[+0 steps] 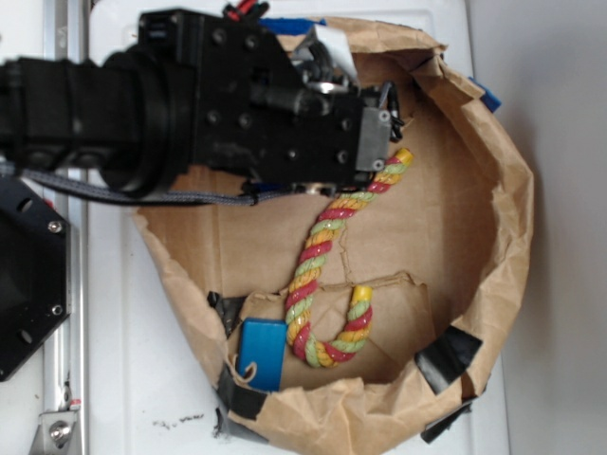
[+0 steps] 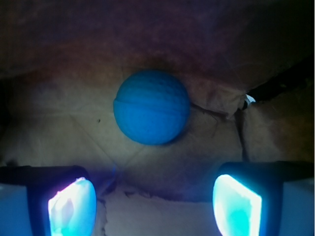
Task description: Grab the blue ball.
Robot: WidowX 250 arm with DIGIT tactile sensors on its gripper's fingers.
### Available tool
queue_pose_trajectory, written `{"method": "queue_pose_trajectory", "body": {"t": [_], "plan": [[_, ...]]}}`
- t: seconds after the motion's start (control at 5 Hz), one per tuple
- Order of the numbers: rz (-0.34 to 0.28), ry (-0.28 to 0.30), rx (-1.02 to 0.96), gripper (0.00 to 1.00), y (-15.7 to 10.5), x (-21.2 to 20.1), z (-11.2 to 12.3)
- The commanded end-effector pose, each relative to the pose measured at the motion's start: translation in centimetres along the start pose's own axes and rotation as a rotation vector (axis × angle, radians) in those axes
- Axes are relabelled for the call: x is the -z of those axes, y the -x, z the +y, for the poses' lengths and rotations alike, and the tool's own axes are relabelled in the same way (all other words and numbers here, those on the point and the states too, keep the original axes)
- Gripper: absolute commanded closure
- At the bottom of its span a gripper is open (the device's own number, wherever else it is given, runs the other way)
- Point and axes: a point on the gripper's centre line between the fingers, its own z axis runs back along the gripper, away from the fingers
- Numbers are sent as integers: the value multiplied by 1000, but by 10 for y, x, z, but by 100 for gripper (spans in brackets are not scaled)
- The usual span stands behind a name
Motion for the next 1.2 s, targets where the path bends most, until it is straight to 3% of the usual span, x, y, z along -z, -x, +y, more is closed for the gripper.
{"method": "queue_pose_trajectory", "body": {"t": [0.0, 0.8, 1.0], "plan": [[-41, 108, -76, 0, -7, -8, -4], [-75, 117, -133, 0, -9, -11, 14], [-87, 109, -159, 0, -12, -7, 10]]}}
